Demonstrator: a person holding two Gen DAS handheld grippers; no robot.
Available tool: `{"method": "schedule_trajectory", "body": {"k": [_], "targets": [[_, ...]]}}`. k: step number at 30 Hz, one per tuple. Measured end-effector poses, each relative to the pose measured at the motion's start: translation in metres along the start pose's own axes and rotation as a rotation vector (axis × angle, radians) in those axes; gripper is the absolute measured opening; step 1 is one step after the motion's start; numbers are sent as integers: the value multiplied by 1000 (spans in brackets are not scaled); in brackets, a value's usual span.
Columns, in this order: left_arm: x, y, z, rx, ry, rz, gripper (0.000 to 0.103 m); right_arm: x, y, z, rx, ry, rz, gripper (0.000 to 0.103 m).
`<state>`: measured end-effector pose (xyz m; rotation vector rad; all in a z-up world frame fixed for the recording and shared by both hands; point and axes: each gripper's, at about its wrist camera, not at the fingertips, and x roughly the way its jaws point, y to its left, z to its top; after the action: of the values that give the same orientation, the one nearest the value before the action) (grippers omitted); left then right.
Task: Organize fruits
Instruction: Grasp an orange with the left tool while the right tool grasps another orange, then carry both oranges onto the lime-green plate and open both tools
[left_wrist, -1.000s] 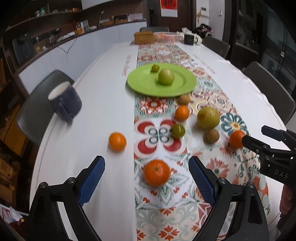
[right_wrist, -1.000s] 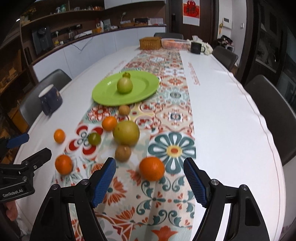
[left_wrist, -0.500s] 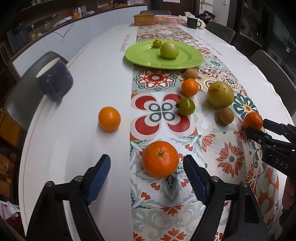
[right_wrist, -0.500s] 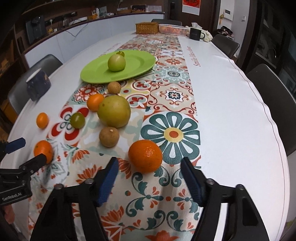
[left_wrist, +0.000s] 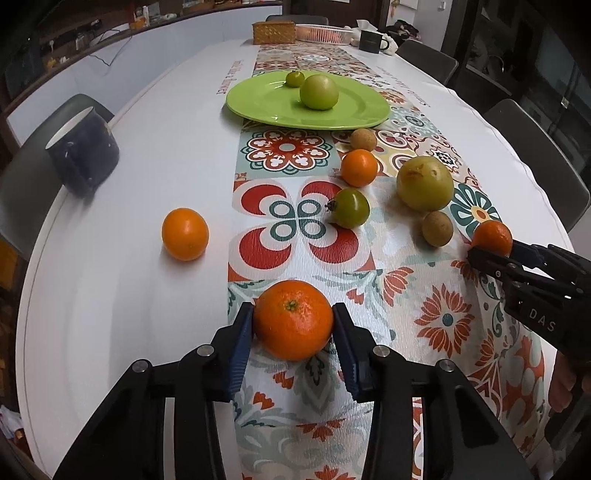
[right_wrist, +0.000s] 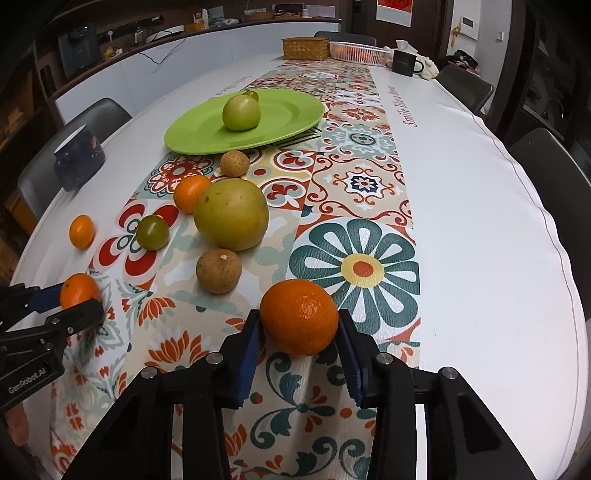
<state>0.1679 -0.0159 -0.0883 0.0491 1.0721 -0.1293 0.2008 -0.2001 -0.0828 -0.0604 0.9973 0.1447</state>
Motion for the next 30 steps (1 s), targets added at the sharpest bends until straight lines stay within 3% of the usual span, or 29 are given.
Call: {"method": "schedule_trajectory", "body": {"k": [19,30], "targets": [[-29,-4,6,24,-84,-7,41,-27,9,1,-22,-56,44,40],[-65,-8,26,53,-198,-9,41,-66,17,20,-54,-165,85,40]]}}
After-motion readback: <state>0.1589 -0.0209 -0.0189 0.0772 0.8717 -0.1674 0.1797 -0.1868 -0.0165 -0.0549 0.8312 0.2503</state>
